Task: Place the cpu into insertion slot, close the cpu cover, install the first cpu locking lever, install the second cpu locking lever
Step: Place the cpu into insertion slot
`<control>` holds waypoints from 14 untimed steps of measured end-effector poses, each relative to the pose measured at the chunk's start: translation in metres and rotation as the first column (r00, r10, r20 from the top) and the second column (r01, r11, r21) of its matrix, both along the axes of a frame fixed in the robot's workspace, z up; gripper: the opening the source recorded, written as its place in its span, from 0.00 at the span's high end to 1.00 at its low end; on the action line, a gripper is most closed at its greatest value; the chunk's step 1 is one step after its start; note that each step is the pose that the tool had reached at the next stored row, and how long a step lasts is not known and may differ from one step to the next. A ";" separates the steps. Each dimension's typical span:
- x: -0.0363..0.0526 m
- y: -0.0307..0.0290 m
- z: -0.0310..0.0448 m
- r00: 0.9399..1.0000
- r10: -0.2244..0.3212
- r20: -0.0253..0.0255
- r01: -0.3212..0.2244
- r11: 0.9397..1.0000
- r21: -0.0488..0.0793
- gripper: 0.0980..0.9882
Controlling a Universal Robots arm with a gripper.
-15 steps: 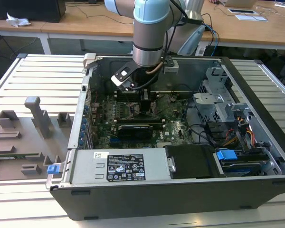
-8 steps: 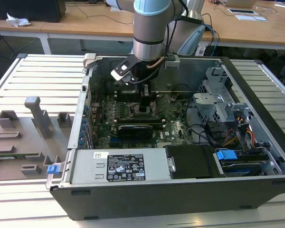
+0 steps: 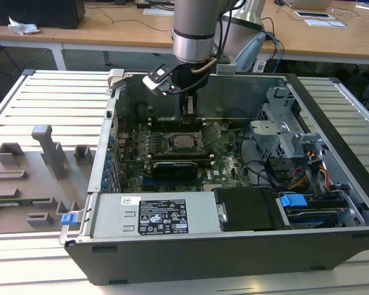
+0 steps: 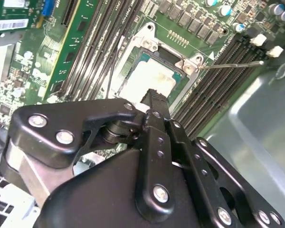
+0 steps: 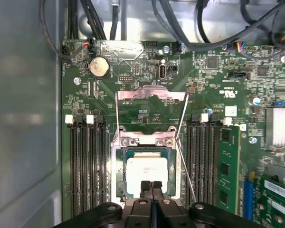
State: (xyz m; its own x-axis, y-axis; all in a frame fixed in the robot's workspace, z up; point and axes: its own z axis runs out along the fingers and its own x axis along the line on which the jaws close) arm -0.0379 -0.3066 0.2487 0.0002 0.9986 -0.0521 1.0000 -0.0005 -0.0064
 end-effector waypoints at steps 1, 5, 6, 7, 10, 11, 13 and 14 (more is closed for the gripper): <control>0.0000 0.0000 0.0041 1.000 0.000 0.000 0.000 1.000 0.000 0.99; 0.0000 0.0000 0.0153 1.000 0.000 0.000 0.000 1.000 0.000 0.99; 0.0000 0.0000 0.0170 1.000 0.000 0.000 0.000 1.000 0.000 0.99; 0.0000 0.0000 0.0180 1.000 0.000 0.000 0.000 1.000 -0.001 0.99; 0.0000 0.0000 0.0263 1.000 0.000 0.000 0.000 1.000 -0.001 0.99; 0.0000 0.0000 0.0278 1.000 0.000 0.000 0.000 1.000 -0.001 0.99; 0.0000 0.0000 0.0286 1.000 0.000 0.000 0.000 1.000 -0.001 0.99; 0.0000 0.0000 0.0287 1.000 0.000 0.000 0.000 1.000 -0.001 0.99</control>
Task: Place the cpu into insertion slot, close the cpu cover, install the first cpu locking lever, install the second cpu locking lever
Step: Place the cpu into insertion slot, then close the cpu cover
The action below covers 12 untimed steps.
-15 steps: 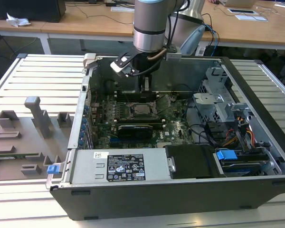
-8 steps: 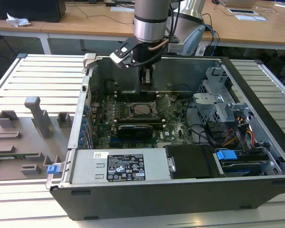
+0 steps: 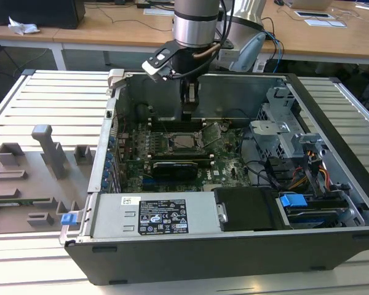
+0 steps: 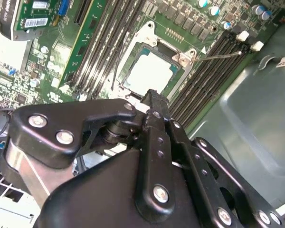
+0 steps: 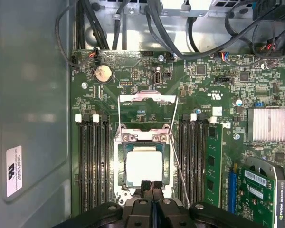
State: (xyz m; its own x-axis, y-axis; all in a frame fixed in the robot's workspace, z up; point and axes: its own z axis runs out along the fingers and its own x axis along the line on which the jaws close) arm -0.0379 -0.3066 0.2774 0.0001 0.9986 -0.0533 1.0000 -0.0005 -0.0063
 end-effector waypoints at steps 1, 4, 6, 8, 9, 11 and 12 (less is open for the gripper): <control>0.0000 0.0000 0.0001 1.000 0.000 0.000 0.000 1.000 0.000 0.99; 0.0000 0.0000 0.0003 1.000 0.000 0.000 0.000 1.000 0.000 0.99; 0.0000 0.0000 0.0004 1.000 0.000 0.000 0.000 1.000 0.000 0.99; 0.0000 0.0000 0.0005 1.000 0.000 0.000 0.000 1.000 0.000 0.99; 0.0000 0.0000 0.0006 1.000 0.000 0.000 0.000 1.000 0.000 0.99; 0.0000 0.0000 0.0008 1.000 0.000 0.000 0.000 1.000 0.000 0.99; 0.0000 0.0000 0.0009 1.000 0.000 0.000 0.000 1.000 0.000 0.99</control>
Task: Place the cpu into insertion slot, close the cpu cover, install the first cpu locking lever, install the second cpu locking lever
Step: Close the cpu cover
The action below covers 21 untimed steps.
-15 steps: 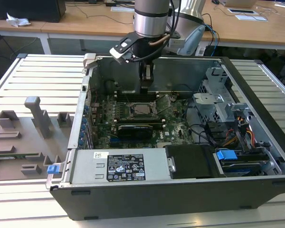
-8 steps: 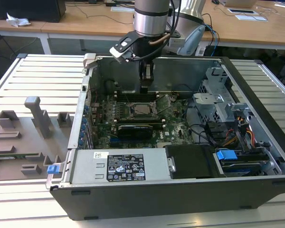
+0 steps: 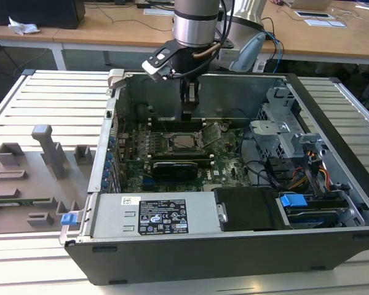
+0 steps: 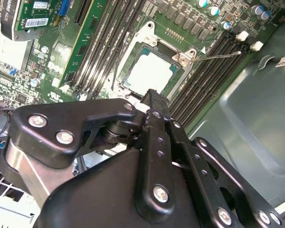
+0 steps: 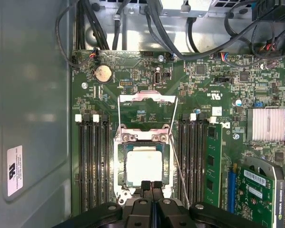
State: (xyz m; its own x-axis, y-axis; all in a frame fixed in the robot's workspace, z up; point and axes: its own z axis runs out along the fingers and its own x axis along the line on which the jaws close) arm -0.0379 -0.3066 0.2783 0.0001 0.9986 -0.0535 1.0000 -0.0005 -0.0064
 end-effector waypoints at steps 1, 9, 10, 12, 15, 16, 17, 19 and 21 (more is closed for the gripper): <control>0.0000 0.0000 0.0001 1.000 0.000 0.000 0.000 1.000 0.000 0.99; 0.0214 0.0001 0.0001 1.000 0.000 -0.001 0.000 1.000 -0.001 0.99; 0.0239 0.0001 0.0001 1.000 0.000 -0.002 0.000 1.000 -0.001 0.99; 0.0328 0.0002 0.0001 1.000 0.000 -0.003 0.000 1.000 -0.002 0.99; 0.0497 0.0002 0.0001 1.000 0.000 -0.006 0.000 1.000 -0.004 0.99; 0.0555 0.0002 0.0000 1.000 0.000 -0.007 0.000 1.000 -0.004 0.99; 0.0604 0.0003 0.0000 1.000 0.000 -0.008 0.000 1.000 -0.005 0.99; 0.0680 0.0004 0.0000 1.000 0.000 -0.009 0.000 1.000 -0.006 0.99; 0.0738 0.0004 0.0001 1.000 0.000 -0.010 0.000 1.000 -0.007 0.99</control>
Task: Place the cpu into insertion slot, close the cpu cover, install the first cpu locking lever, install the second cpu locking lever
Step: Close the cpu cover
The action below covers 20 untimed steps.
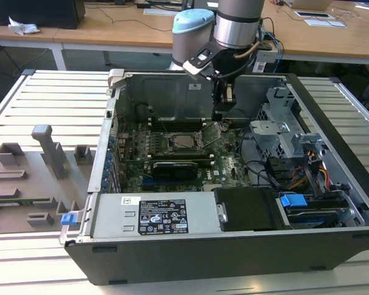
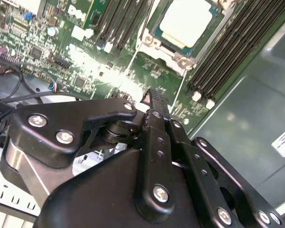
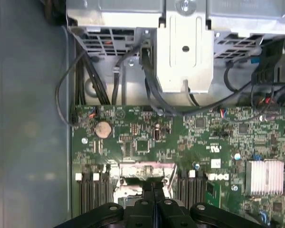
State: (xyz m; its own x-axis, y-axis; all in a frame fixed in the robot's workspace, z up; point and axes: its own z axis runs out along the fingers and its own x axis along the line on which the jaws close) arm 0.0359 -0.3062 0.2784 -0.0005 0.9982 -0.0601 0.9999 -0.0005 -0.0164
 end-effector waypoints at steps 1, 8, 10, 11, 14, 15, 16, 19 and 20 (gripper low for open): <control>0.0054 0.0001 0.0000 1.000 0.000 -0.001 0.000 1.000 -0.001 0.99; 0.0276 0.0013 0.0000 1.000 0.000 -0.004 0.000 1.000 -0.003 0.99; 0.0354 0.0023 0.0000 1.000 0.000 -0.007 0.000 1.000 -0.003 0.99; 0.0366 0.0024 -0.0001 1.000 0.000 -0.007 0.000 1.000 -0.003 0.99; 0.0382 0.0023 -0.0034 1.000 0.000 -0.009 0.000 1.000 -0.003 0.99; 0.0384 0.0024 -0.0066 1.000 0.000 -0.010 0.000 1.000 -0.003 0.99; 0.0384 0.0023 -0.0095 1.000 0.000 -0.010 0.000 1.000 -0.003 0.99; 0.0384 0.0024 -0.0204 1.000 0.000 -0.010 0.000 1.000 -0.003 0.99; 0.0385 0.0024 -0.0229 1.000 0.000 -0.010 0.000 1.000 -0.003 0.99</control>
